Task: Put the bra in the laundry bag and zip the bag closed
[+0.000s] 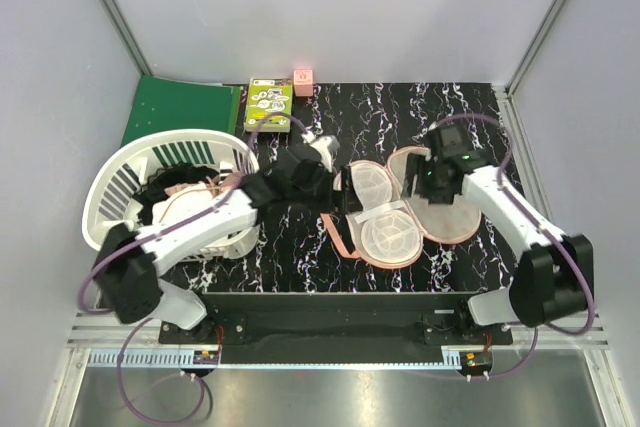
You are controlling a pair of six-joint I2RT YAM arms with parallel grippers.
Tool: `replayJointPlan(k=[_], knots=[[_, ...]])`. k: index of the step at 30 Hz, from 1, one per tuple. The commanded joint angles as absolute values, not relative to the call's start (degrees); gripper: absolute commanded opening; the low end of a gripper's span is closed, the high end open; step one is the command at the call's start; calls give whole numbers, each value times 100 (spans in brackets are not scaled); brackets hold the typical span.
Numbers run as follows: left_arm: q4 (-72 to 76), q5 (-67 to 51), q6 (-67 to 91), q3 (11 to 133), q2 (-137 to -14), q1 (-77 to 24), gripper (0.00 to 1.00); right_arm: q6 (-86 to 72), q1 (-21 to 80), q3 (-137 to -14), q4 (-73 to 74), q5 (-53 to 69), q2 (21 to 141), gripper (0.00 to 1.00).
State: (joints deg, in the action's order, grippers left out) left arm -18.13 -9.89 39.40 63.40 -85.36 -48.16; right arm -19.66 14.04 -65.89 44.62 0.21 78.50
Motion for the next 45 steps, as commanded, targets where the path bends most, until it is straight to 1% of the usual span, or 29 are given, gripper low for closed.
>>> replayJointPlan(k=[1,2,5,6,8,10,12,14,15,18,22,25,26,30,33,35,38,45], knots=[[-2415,-923,3656,6215,-7095,-4334,83,-2715,1950,-5845,3709,274,8190,76],[-2521,-932,3674,6083,-6884,-4176,84,-2794,2186,-5740,3692,159,8244,76],[-3004,-1195,3727,5740,-5909,-3176,88,-3110,2687,-5442,3428,53,8384,76],[-3171,-1265,3683,5731,-5715,-2616,88,-3338,2803,-5353,3254,53,8437,75],[-3690,-1345,3534,5835,-5266,-2120,90,-3654,3109,-5012,2833,105,8499,75],[-4331,-1031,3375,6124,-5125,-1593,94,-3910,3286,-4800,2577,35,8587,75],[-4857,-1010,3270,6310,-5211,-1093,94,-4296,3479,-4483,2076,35,8631,75],[-5132,-1159,3200,6477,-5439,-705,92,-4700,3577,-4220,1437,149,8657,75],[-5237,-1291,3164,6478,-5467,-303,91,-4833,3716,-4175,1215,419,8736,75],[-5203,-1354,3173,6346,-5484,244,91,-5290,4050,-4201,432,947,8981,75],[-5098,-1380,3199,6205,-5660,422,89,-5432,4333,-4674,202,1362,9071,76],[-4975,-1424,3296,6021,-5774,422,85,-5230,4342,-4781,588,1187,8562,78],[-4966,-1389,3331,5942,-5801,431,84,-5003,4333,-4807,954,952,8247,78],[-4948,-864,3638,5609,-5687,422,66,-4352,4333,-5027,1993,388,7525,82],[-4799,-677,3919,5388,-5581,422,65,-4087,4333,-5133,2425,37,7024,84],[-4642,-668,4033,5335,-5686,422,65,-3973,4333,-5194,2522,35,6795,84],[-4536,-756,4130,5344,-5958,422,64,-3920,4333,-5256,2558,35,6663,85],[-4201,-554,4245,5326,-6336,422,60,-3893,4333,-5151,2610,79,6627,85]])
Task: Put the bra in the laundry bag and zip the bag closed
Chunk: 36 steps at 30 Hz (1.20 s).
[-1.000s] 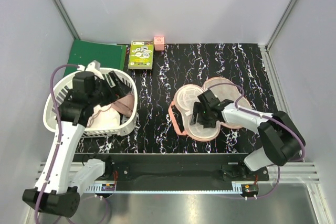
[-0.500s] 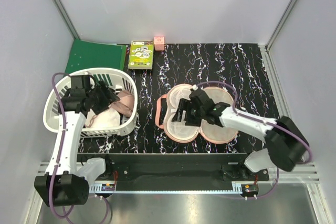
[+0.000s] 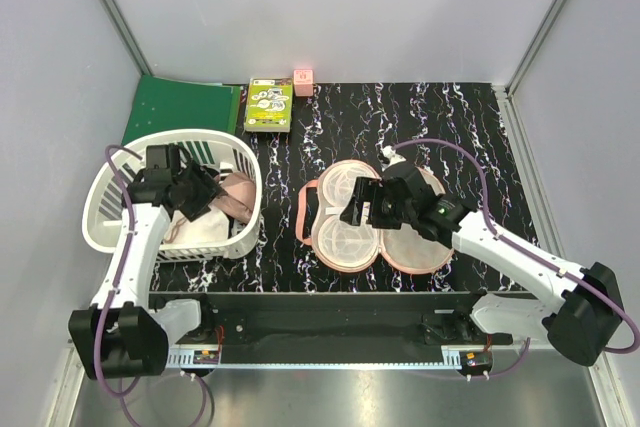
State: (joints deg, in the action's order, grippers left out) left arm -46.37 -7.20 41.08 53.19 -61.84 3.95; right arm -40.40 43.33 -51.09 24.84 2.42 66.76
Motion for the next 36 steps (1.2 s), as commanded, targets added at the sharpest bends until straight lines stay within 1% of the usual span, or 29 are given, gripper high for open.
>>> replayJointPlan(k=[1,6,15,19,20,22,25,26,27,31,36], knots=[[-4184,-545,4245,5335,-6380,422,60,-3920,4333,-5098,2602,70,6610,85],[-3929,-606,4315,5212,-6556,422,54,-3973,4342,-4975,2602,35,6530,86],[-3779,-518,4263,5159,-6820,422,49,-4025,4333,-4957,2602,35,6522,86],[-3735,-457,4175,5194,-6803,422,38,-4034,4324,-4940,2610,35,6513,86],[-3744,-440,4114,5220,-6794,422,31,-4034,4333,-4939,2610,35,6504,86],[-3744,-439,4078,5229,-6742,422,26,-4043,4333,-4931,2619,35,6504,86],[-3753,-361,4026,5203,-6540,422,11,-4060,4333,-4939,2619,35,6478,86],[-3770,-326,3991,5203,-6469,431,4,-4052,4333,-4939,2619,35,6495,86],[-3805,-256,3973,5255,-6408,422,0,-4052,4333,-4948,2619,35,6486,86],[-3902,-79,3701,5624,-5707,422,0,-3990,4333,-5009,2637,70,6592,87],[-3937,-289,3261,6020,-4993,413,0,-3613,4333,-5325,2637,404,6934,88]])
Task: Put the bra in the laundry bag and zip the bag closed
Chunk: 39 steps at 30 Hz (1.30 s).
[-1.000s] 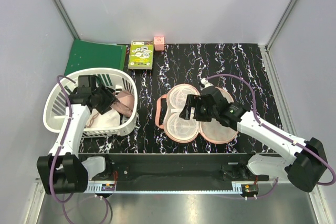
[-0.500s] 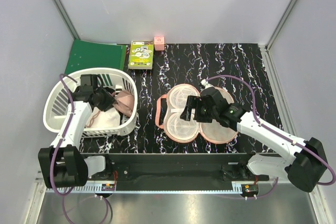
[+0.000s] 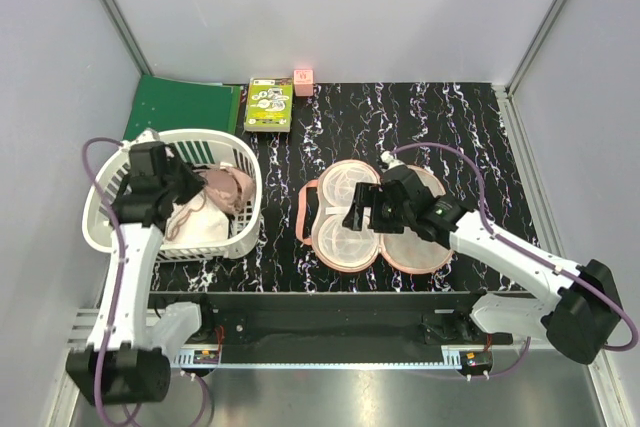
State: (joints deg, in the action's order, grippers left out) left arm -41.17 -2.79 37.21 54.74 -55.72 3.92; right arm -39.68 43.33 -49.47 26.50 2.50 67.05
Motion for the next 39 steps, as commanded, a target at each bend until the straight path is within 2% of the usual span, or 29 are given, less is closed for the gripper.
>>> replayJointPlan(k=[1,8,15,19,24,29,34,36,39], knots=[[-3929,-360,3182,6151,-4914,422,0,-3386,4333,-5535,2637,456,7004,89],[-3911,-685,2594,6915,-4755,413,0,-2321,4342,-6652,2426,1097,7794,98],[-3788,-1028,2637,7425,-4781,413,0,-1925,4359,-8048,1935,2328,8867,100],[-3902,-1028,2672,8006,-4965,413,0,-1758,4500,-8761,1784,2513,9490,100],[-3797,-1931,2549,8516,-5282,404,0,-1670,4702,-9508,1784,2742,9887,100],[-3445,-3346,2005,9060,-5685,-342,0,-1477,4693,-9615,1995,2690,9695,100],[-3306,-4077,1898,9729,-6152,-983,0,-1704,4554,-9352,2267,2461,8932,100],[-3077,-4437,2073,9992,-6405,-1185,0,-1906,4483,-9133,2477,2181,8650,100],[-2769,-4711,2302,10439,-6836,-1869,0,-2361,4299,-8939,3343,953,8061,100]])
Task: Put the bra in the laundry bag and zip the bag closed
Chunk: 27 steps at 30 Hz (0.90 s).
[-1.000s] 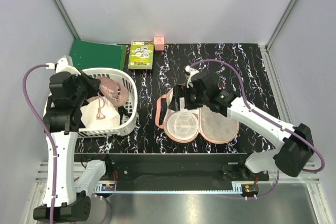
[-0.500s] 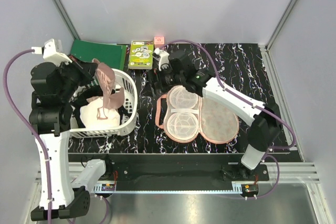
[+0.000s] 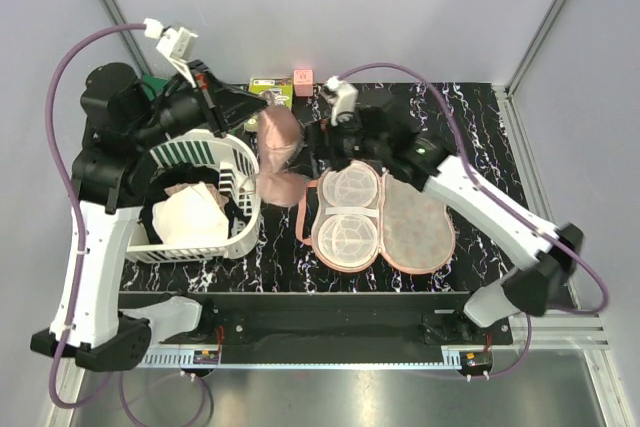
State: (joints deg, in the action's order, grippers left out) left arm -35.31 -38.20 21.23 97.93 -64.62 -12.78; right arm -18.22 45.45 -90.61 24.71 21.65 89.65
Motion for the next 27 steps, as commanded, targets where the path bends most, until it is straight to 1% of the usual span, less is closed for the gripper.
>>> replayJointPlan(k=[1,3,7,8,12,14,17,21,25,27], knots=[[-2682,-4711,2320,10546,-6986,-2037,0,-2538,4028,-8912,3662,410,7842,100],[-2619,-4658,2303,10922,-7250,-2354,0,-2942,3667,-8641,4434,185,7604,100],[-2584,-4457,2163,11520,-8206,-3030,0,-3251,2674,-7508,4676,61,6595,100],[-2567,-4395,2110,11618,-8383,-3128,0,-3287,2228,-7097,4684,183,6461,100],[-2575,-4149,1688,11987,-9104,-3603,0,-3392,1452,-6321,4737,773,6074,100],[-2619,-4096,1477,12241,-9533,-3735,0,-3419,1301,-6075,4755,905,5977,100],[-3163,-3824,1178,12926,-10001,-3832,0,-3463,1003,-5951,4842,975,5898,100],[-3252,-4148,1283,13218,-10397,-3884,0,-3323,581,-6073,4974,941,5827,100],[-3243,-4297,1196,13254,-10433,-4051,0,-3147,343,-6362,5141,730,5915,100],[-3252,-4403,1073,13026,-10398,-4069,0,-3129,334,-6416,5185,677,5924,100]])
